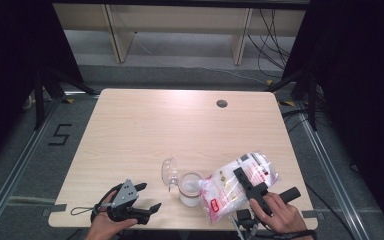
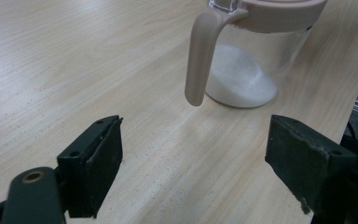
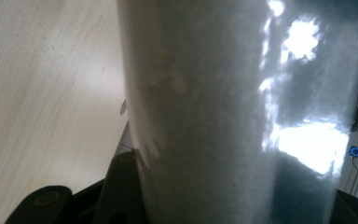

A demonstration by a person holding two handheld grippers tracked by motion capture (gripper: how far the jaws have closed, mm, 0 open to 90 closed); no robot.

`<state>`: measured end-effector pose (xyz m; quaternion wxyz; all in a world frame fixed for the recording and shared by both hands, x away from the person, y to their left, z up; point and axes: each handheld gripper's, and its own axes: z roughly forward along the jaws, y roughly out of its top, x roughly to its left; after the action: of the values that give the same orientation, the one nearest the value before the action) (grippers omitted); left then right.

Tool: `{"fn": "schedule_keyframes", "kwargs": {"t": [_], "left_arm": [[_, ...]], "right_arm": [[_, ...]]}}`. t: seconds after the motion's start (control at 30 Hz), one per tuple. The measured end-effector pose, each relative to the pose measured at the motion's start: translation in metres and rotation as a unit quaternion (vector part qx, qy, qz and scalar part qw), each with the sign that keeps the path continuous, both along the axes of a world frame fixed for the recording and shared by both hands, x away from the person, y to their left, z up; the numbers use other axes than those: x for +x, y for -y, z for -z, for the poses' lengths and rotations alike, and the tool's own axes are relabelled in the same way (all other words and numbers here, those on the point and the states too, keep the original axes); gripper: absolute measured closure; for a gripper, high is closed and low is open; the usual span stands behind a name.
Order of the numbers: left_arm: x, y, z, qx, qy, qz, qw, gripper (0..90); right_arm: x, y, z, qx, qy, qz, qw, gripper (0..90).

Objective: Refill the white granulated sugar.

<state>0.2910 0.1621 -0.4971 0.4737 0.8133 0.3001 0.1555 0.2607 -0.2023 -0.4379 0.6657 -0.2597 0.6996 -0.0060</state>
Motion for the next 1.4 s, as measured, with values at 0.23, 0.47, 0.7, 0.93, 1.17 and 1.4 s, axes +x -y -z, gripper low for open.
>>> {"fn": "schedule_keyframes", "kwargs": {"t": [0.23,0.47,0.7,0.93,1.17,1.4], "left_arm": [[0.0000,0.0000,0.0000,0.000,0.000,0.000,1.0000,18.4],[0.0001,-0.0003,-0.0003,0.002,0.000,0.000,1.0000,18.4],[0.0003,-0.0011,-0.0007,0.008,0.001,0.002,1.0000,18.4],[-0.0015,0.0011,0.0004,-0.008,-0.010,-0.008,0.9999,18.4],[0.0000,-0.0001,-0.0002,0.001,0.000,0.000,1.0000,18.4],[0.0001,-0.0007,-0.0001,0.000,-0.003,0.001,1.0000,18.4]], "right_arm": [[-0.0002,0.0003,0.0004,0.004,-0.002,0.001,1.0000,62.3],[-0.0003,0.0009,0.0005,0.007,-0.004,0.003,1.0000,62.3],[0.0006,0.0009,-0.0004,0.003,-0.002,-0.001,1.0000,62.4],[0.0012,0.0008,-0.0015,0.002,0.000,-0.007,1.0000,62.5],[0.0017,0.0027,0.0016,0.016,-0.011,0.002,0.9998,62.5],[0.0012,0.0020,-0.0005,0.009,-0.006,0.000,0.9999,62.6]]}}
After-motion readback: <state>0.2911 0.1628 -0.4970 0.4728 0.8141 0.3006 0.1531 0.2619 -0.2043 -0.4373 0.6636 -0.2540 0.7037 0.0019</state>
